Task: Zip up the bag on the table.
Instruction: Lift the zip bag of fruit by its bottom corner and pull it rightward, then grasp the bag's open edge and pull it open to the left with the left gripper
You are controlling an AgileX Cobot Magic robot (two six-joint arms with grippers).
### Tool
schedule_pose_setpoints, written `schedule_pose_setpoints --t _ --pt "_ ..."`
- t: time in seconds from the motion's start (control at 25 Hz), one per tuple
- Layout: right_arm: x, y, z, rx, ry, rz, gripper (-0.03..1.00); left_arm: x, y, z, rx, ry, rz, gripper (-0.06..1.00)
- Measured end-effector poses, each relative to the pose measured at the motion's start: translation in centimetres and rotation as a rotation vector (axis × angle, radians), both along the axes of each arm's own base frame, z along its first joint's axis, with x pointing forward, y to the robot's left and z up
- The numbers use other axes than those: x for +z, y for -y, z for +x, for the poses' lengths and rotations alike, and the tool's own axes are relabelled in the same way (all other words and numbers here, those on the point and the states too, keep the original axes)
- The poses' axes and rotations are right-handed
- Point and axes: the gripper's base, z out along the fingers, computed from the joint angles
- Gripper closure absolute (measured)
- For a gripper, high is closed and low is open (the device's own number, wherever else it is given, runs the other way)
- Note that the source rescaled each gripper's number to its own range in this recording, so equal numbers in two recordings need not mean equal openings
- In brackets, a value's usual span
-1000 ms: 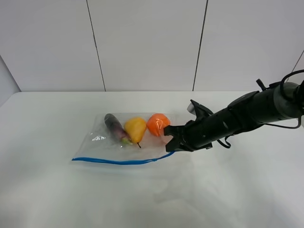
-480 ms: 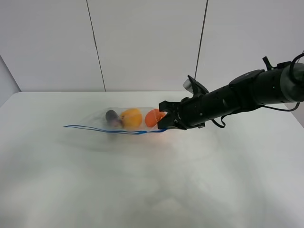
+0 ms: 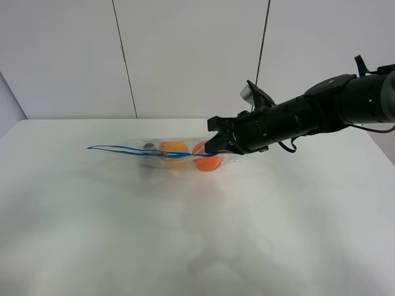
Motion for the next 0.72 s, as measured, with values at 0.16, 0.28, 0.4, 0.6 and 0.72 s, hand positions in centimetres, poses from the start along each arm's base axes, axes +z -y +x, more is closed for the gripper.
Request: schedule_pose_setpoints --t 0.16,0.28,0.4,0.6,0.72 --pt "-0.1 0.1 -0.1 0.013 0.005 -0.023 0.97 0.0 0.0 0.0 0.0 0.0 0.001 0.11" --pt "-0.2 0.1 0.0 0.007 0.006 -0.028 0.97 0.0 0.0 0.0 0.0 0.0 0.001 0.11" --pt "-0.2 0.2 0.0 0.003 0.008 -0.03 0.97 0.2 0.0 0.0 -0.001 0.01 0.001 0.11" --pt "-0.2 0.2 0.1 0.0 0.01 -0.031 0.97 2.0 0.0 -0.2 -0.002 0.131 0.005 0.11" --pt "-0.2 0.2 0.1 0.0 0.011 -0.033 0.97 3.0 0.0 -0.4 -0.002 0.194 0.006 0.11"
